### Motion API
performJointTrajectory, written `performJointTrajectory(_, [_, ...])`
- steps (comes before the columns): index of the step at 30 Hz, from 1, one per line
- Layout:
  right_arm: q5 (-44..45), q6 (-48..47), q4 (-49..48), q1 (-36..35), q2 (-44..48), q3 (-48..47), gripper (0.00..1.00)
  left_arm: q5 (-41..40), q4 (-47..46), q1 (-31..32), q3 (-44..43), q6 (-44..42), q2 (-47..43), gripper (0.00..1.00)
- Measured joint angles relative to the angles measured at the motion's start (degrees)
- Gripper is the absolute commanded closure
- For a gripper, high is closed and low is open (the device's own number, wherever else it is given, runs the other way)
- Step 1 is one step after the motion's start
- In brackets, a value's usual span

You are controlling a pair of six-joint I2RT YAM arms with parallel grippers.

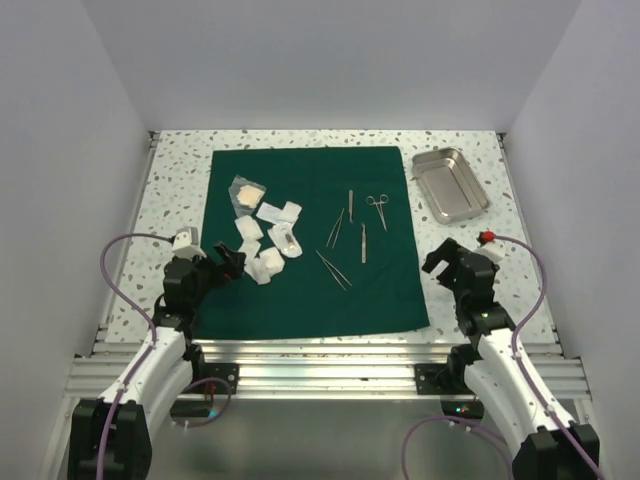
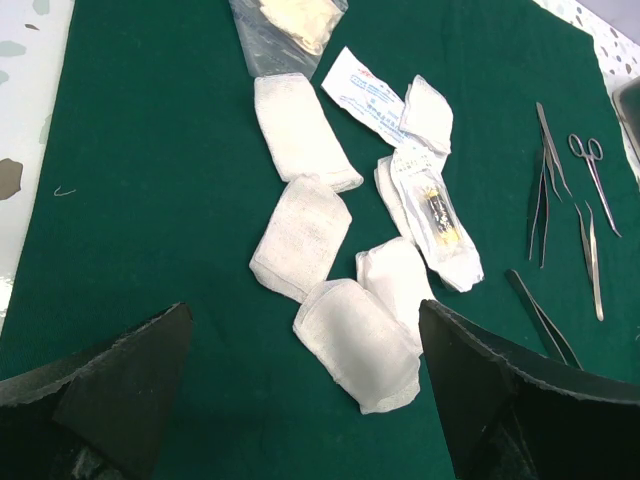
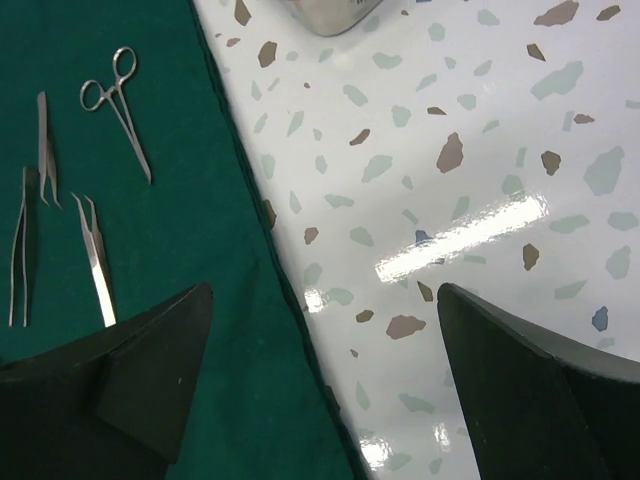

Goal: Prepare the surgical pack

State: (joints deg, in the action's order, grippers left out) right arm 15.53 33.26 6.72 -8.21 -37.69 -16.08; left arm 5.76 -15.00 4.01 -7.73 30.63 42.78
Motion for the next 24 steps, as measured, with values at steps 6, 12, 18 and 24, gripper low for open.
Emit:
performJointTrajectory(6, [-5.73,-2.73,-1.81,-0.09,2.47,-0.44,0.11,-0.02,0.0,0.0,0.0,0.0,0.0,0.0])
performJointTrajectory(12, [-9.31,-4.9,-0.31,-6.58,-20.02,-14.38,0.32,-0.02,-0.07,0.0,0.0,0.0,0.13,0.0])
performJointTrajectory(18, [-8.9,-6.08,-0.04,-16.37,-40.48,-28.35,0.3,-0.02,-0.13,0.0,0.0,0.0,0.37,0.0])
performJointTrajectory(24, [-5.14,-7.02,3.23,-21.62,-55.34,-41.57,0.37,0.0,-0.15,0.0,0.0,-0.02,0.39,0.0])
